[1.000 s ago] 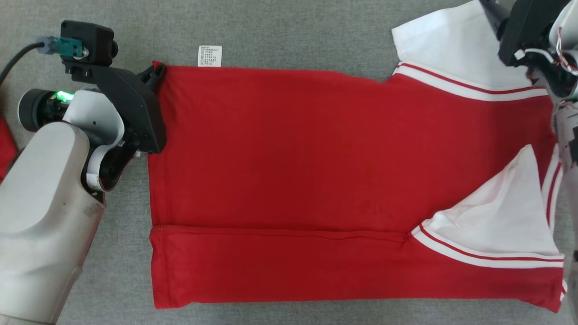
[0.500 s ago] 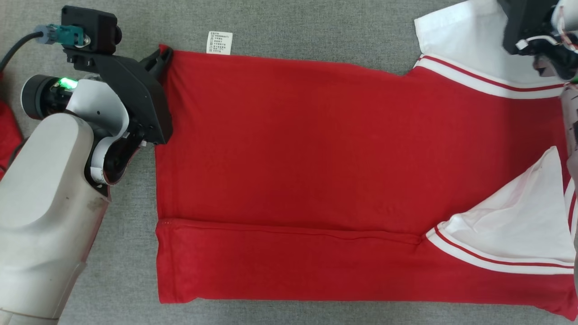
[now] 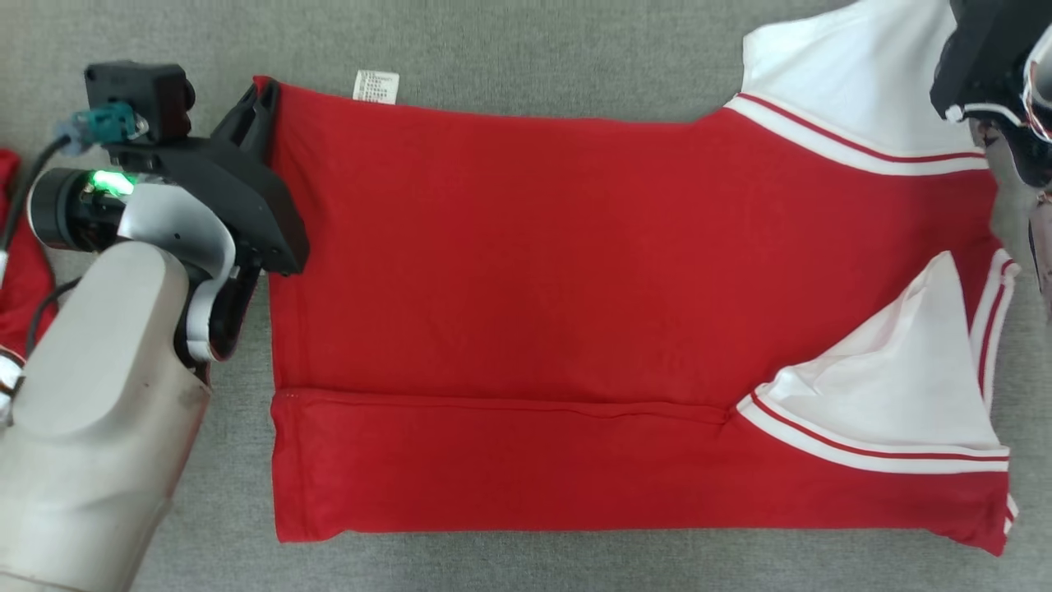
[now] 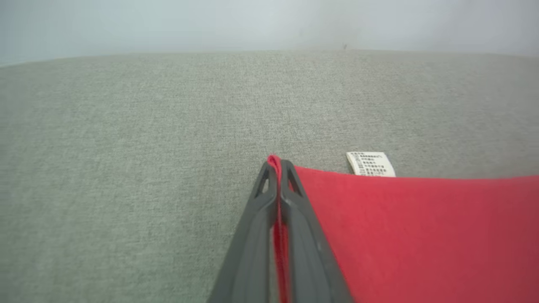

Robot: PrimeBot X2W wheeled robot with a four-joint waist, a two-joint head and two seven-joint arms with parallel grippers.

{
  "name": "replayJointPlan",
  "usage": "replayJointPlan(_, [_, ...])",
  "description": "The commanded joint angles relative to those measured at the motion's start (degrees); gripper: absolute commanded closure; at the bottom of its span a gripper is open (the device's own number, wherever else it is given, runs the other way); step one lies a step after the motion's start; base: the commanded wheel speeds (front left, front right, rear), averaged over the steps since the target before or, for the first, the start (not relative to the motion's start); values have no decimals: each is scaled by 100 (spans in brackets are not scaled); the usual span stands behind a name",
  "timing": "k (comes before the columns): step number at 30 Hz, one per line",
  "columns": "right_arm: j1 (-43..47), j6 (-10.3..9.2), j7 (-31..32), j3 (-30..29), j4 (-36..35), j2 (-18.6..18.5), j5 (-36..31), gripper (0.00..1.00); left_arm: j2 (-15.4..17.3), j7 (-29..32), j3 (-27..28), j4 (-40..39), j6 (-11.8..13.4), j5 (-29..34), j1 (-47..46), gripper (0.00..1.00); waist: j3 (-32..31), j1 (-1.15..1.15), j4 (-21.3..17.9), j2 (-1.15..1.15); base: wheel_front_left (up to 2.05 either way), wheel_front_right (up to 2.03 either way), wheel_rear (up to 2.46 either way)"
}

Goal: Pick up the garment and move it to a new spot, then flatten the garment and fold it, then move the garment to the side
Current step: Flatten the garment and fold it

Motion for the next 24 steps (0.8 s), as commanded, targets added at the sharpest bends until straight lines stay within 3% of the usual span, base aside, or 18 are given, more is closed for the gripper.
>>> replayJointPlan(1, [143,-16,-128,20,-71,-73,138,100,-9,-125,9,38,-42,-11,107,100,-190,-1,-45,-2,0,0,0])
replayJointPlan(9, [953,-16,-532,255,-631,-309,820,100,-59,-664,-178,-10,-137,152,472,100,-613,-1,-103,-2,0,0,0])
replayJointPlan(14, [1750,-16,-814,357,-1419,-510,1451,100,-8,-1160,-291,-191,-156,336,801,100,-896,-1,-135,-2,0,0,0])
replayJointPlan(24, [3567,-16,-389,160,-2983,-1024,2585,100,174,-1792,-404,-499,-87,460,1620,100,-1274,-1,-179,-2,0,0,0])
